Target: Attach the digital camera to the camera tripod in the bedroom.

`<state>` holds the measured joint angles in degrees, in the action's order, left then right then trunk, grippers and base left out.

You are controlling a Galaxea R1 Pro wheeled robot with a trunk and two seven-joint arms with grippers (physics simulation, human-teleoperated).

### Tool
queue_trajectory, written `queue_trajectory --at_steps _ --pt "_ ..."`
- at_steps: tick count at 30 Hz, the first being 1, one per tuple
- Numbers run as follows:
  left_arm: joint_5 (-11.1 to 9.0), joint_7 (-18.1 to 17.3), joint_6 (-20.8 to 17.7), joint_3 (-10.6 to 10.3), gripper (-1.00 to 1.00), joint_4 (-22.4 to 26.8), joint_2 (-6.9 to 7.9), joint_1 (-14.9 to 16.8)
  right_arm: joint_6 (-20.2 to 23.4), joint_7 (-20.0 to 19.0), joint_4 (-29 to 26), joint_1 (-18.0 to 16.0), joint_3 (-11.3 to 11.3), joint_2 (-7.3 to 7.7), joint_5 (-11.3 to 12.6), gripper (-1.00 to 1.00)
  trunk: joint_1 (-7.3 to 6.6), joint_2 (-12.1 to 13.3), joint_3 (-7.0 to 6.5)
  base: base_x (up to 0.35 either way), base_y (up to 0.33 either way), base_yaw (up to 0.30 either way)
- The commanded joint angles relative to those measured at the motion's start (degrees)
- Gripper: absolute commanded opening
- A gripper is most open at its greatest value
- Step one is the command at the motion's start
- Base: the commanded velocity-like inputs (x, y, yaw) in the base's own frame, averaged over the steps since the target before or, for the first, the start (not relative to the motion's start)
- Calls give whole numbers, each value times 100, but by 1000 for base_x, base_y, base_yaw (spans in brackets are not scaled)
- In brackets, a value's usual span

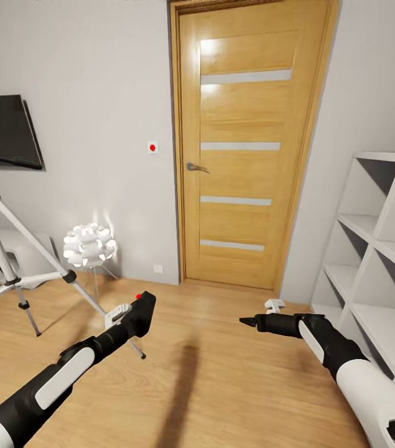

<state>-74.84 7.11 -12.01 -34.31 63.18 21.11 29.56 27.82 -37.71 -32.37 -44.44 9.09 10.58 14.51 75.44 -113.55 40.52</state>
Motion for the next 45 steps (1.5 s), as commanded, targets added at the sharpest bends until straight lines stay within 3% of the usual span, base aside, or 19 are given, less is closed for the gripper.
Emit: queue_trajectory --at_steps 1,11,45 --pt "-49 40 -2 -13 -100 10 6 6 40 18 -8 -3 29 7 54 100 -23 38 -12 0 0 0" --pt "-182 45 -3 54 -100 -72 7 6 59 40 -15 -3 32 13 46 100 -243 439 -192 0 0 0" --pt "-189 45 -3 32 -100 -236 -2 6 48 39 27 -3 40 10 29 100 -990 1803 -802 0 0 0"
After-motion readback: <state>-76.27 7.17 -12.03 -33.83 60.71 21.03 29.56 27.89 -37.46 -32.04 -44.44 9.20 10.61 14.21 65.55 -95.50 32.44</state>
